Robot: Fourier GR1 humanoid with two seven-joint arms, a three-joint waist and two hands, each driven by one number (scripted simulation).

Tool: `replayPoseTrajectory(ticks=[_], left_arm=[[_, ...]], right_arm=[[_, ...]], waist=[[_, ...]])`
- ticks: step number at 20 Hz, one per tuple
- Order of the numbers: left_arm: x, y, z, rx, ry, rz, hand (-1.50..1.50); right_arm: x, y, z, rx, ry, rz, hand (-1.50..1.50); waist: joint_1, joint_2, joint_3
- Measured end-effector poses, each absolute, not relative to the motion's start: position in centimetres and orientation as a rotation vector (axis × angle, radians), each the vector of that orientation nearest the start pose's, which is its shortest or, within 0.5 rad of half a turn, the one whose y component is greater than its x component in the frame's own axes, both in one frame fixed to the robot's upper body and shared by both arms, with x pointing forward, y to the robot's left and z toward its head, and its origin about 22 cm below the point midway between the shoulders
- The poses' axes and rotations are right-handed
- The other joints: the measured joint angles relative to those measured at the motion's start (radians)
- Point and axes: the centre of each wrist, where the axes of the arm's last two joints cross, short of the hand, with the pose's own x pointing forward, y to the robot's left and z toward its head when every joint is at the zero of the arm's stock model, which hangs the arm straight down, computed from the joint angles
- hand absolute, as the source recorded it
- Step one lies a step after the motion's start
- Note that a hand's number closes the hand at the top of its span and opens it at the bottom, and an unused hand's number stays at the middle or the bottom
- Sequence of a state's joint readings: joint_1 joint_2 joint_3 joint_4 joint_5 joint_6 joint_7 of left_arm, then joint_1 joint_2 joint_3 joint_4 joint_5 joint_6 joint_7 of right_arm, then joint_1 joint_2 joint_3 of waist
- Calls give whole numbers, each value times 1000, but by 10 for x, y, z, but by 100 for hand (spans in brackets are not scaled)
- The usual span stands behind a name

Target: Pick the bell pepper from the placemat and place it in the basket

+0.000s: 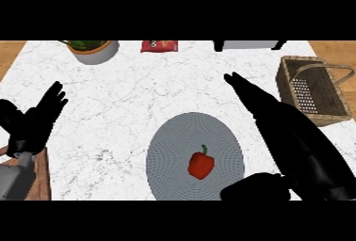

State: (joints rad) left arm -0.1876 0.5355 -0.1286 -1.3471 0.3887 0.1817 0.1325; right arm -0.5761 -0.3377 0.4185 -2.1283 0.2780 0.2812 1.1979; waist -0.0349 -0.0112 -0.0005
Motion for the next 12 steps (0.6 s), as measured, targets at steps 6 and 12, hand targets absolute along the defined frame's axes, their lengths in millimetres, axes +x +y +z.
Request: replayPoseTrajectory(ticks=[6,12], left_arm=[[287,327,37,203,-1375,-60,0],[286,318,31,193,-1382,-69,0]], right_arm=[[199,-136,183,-614,-1344,921,-150],[200,-124,134,-658,-1330,831,-150]], waist=[[20,7,0],[31,10,1]])
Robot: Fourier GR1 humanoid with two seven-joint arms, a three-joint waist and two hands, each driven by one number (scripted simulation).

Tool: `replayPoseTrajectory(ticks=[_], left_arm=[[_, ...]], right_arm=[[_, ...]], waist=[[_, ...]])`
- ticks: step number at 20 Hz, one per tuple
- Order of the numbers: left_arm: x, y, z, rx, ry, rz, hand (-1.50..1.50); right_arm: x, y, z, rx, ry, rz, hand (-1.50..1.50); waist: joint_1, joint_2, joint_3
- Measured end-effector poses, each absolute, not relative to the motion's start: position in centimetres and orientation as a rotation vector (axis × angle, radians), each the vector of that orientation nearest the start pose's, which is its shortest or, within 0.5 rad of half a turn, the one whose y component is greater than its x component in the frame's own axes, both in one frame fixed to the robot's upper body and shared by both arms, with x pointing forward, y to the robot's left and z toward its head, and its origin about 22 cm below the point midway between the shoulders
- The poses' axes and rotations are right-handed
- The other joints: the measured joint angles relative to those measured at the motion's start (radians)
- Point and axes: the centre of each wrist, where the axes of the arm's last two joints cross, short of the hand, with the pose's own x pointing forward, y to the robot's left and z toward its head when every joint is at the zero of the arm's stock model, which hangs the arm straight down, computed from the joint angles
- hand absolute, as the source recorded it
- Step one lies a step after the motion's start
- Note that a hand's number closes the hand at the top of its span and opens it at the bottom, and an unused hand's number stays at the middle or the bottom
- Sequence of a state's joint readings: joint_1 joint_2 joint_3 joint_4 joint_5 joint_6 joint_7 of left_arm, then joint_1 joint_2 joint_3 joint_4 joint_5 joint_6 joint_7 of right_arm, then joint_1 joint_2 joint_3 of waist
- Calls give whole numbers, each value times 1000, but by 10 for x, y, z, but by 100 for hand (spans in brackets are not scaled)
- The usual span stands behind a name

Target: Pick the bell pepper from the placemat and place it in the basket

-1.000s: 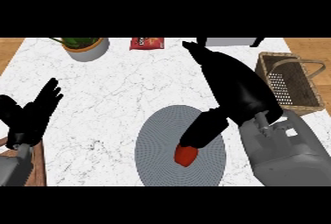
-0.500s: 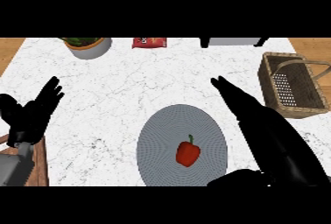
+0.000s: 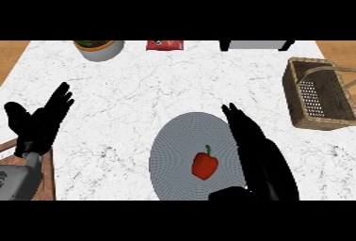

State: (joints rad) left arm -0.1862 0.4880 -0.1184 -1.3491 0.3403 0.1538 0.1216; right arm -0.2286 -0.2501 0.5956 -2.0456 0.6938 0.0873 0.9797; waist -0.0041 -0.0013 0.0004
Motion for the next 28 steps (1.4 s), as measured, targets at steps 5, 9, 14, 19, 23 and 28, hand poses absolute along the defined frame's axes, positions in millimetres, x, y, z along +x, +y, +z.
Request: replayPoseTrajectory(ticks=[5,9,14,19,23,28], left_arm=[[290,311,35,188,-1389,-68,0],[290,317,37,184,-1386,-72,0],[290,313,39,190,-1381,-70,0],[291,319,37,188,-1385,-77,0],[290,319,38,190,-1381,-76,0],[293,312,35,195,-1383,-71,0]], right_arm=[[212,-117,99,-636,-1342,738,-150],[221,-108,73,-640,-1285,751,-150],[229,-103,49,-635,-1202,790,-150],[230,-104,41,-637,-1161,830,-150],[227,-117,37,-628,-1170,836,-150],[218,-121,34,-581,-1193,832,-150]], waist=[[4,1,0],[5,2,0],[6,2,0],[5,1,0],[4,1,0],[2,1,0]])
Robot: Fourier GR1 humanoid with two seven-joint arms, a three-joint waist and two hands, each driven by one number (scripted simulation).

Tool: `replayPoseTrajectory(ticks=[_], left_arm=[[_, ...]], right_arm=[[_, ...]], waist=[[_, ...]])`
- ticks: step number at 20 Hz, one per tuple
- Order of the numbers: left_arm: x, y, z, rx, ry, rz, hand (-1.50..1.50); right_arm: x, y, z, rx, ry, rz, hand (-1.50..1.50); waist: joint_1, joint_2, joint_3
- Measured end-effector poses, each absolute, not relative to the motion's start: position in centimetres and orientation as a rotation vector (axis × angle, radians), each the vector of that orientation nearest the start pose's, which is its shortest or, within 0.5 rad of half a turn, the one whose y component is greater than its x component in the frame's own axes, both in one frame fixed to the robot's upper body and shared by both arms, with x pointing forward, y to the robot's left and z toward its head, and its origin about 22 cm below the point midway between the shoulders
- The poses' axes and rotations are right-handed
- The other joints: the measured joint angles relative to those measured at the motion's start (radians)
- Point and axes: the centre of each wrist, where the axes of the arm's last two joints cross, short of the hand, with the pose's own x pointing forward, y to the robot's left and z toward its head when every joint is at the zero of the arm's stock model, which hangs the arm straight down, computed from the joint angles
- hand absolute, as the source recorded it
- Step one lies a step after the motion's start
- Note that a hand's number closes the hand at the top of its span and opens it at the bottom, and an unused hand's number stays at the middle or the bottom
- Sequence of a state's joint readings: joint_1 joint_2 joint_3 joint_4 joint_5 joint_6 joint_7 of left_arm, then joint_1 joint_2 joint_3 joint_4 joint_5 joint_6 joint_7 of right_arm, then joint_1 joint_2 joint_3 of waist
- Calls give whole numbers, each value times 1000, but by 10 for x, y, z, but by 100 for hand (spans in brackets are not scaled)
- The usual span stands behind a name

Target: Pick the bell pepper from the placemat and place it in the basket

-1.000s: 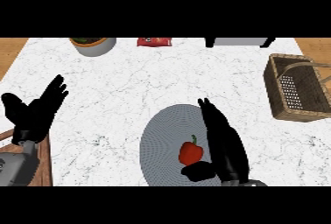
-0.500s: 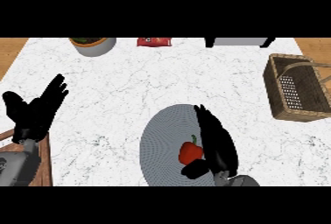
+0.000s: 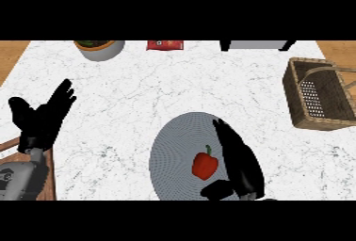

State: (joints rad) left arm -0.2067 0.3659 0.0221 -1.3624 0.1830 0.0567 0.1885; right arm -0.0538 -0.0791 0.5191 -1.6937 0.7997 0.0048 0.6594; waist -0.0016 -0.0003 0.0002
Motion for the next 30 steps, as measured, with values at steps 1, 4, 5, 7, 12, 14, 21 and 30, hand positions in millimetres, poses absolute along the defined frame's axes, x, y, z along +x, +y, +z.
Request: replayPoseTrajectory(ticks=[1,4,5,7,12,14,21,30], left_arm=[[292,313,34,191,-1383,-70,0],[290,308,37,195,-1387,-65,0],[291,306,36,194,-1387,-64,0],[289,310,35,197,-1385,-67,0],[290,320,41,194,-1384,-73,0],[290,321,34,196,-1383,-75,0],[290,316,35,190,-1381,-72,0],[292,314,39,189,-1381,-71,0]], right_arm=[[217,-119,33,-573,-1198,833,-150],[218,-121,34,-550,-1220,838,-150],[218,-118,31,-543,-1225,842,-150],[215,-111,29,-543,-1224,850,-150],[210,-107,10,-584,-1192,868,-150],[209,-105,9,-600,-1176,877,-150],[214,-97,-4,-645,-1137,952,150],[226,-91,-14,-646,-1139,1038,150]], waist=[[0,0,0],[1,0,0],[1,0,0],[1,0,0],[1,0,0],[1,0,0],[3,0,0],[2,-7,-3]])
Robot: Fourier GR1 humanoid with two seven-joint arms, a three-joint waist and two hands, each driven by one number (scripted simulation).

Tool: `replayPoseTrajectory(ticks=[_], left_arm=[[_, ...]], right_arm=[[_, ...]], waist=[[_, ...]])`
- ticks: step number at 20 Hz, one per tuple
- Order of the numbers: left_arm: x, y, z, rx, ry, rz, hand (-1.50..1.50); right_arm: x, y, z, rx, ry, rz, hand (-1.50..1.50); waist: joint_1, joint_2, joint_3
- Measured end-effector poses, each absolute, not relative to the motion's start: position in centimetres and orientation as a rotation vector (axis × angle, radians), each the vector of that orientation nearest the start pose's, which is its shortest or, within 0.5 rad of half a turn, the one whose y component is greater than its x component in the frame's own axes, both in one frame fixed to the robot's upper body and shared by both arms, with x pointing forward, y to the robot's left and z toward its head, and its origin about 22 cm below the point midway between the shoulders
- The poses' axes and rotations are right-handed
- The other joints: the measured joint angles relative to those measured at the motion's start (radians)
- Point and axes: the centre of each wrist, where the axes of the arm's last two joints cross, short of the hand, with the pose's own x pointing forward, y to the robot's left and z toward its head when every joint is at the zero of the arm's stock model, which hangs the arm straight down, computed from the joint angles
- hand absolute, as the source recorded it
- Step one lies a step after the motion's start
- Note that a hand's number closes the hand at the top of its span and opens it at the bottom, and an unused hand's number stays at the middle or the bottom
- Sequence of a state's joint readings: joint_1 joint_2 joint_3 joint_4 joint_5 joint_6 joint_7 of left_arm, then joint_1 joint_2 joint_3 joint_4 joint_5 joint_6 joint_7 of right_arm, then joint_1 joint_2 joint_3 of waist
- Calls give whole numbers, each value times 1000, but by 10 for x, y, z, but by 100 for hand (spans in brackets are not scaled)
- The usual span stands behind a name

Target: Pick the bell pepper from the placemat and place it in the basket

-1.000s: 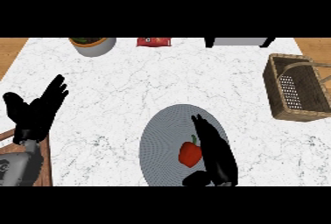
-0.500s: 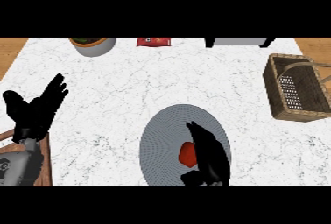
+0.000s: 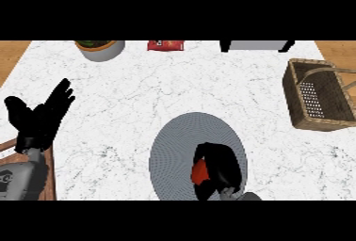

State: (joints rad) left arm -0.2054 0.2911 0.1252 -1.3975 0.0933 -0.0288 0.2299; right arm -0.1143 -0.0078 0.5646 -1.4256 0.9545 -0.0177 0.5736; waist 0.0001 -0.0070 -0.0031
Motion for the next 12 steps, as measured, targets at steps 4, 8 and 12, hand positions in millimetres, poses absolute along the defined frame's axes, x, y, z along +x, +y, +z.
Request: replayPoseTrajectory(ticks=[4,8,12], left_arm=[[293,318,45,193,-1376,-70,0],[291,322,45,199,-1371,-63,0],[287,320,47,203,-1378,-58,0]], right_arm=[[195,-85,-1,-579,-1195,1141,150],[147,-82,30,-471,-1289,1262,150],[123,-93,51,-456,-1294,1322,150]], waist=[[-5,1,1],[-14,-2,2],[-13,0,2]])
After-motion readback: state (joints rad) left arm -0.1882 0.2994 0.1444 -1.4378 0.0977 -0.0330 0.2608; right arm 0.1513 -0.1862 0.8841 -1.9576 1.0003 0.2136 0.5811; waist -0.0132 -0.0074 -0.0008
